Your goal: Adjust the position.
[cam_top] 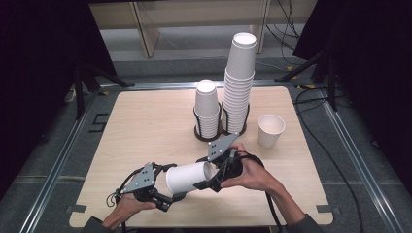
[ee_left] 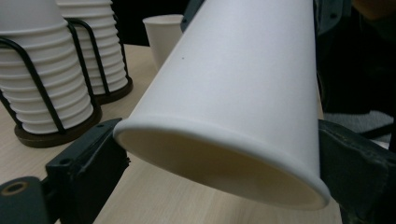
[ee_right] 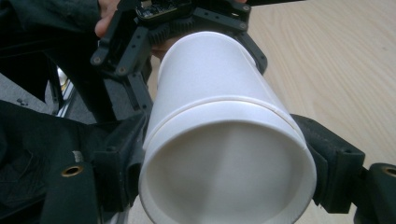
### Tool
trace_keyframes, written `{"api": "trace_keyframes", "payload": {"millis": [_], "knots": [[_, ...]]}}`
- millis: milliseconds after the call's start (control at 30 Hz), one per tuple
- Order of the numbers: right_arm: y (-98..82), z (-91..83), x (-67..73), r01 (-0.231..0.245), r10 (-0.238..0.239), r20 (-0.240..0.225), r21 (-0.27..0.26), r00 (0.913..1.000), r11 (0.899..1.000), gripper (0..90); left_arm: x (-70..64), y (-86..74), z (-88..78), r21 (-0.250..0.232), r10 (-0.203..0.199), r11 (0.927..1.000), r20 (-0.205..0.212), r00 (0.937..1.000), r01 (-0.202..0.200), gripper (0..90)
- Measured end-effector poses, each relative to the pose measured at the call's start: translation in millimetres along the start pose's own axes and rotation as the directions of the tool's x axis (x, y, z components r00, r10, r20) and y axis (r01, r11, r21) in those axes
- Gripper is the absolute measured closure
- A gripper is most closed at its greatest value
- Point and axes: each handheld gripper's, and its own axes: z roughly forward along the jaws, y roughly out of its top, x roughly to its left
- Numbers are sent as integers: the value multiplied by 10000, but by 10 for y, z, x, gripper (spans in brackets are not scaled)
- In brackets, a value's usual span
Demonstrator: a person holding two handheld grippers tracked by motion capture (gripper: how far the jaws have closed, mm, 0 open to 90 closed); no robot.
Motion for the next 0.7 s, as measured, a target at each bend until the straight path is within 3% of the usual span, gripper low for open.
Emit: {"api": "trace_keyframes", "payload": {"millis": [33,100,133,200,267,367,500,600,700], "knots": [[-2,-20,-15,107,-105,137,-98,9999,9999,255,16,0,-17,-131,-31,9999,-59,10000,31,68],[-18,-75,-29,-243,247,258,-185,9994,9995,256,43,12,-63,-550,-252,9982,-292,9993,236,114],[-29,-112,-62,-143,160,431,-395,9989,9991,257,52,17,-75,-708,-362,9969,-319,9988,338,149],[-49,-172,-102,-223,261,536,-708,9982,9972,257,65,30,-99,-1007,-626,9933,-480,9969,575,135],[-64,-232,-131,-571,645,633,-1135,9959,9919,257,89,35,-112,-1162,-780,9906,-505,9957,717,139],[-75,-294,-171,-664,814,798,-1755,9935,9822,257,103,35,-122,-1369,-1085,9857,-656,9919,987,140],[-81,-325,-197,-897,1078,596,-2508,9924,9639,257,99,41,-125,-1560,-1299,9808,-725,9889,1174,138],[-81,-315,-215,-866,997,292,-2972,9946,9509,257,87,45,-116,-1546,-1230,9816,-639,9903,1119,139],[-75,-264,-201,-836,890,30,-3116,9960,9465,257,80,48,-97,-1522,-1213,9822,-680,9903,1099,139]]}}
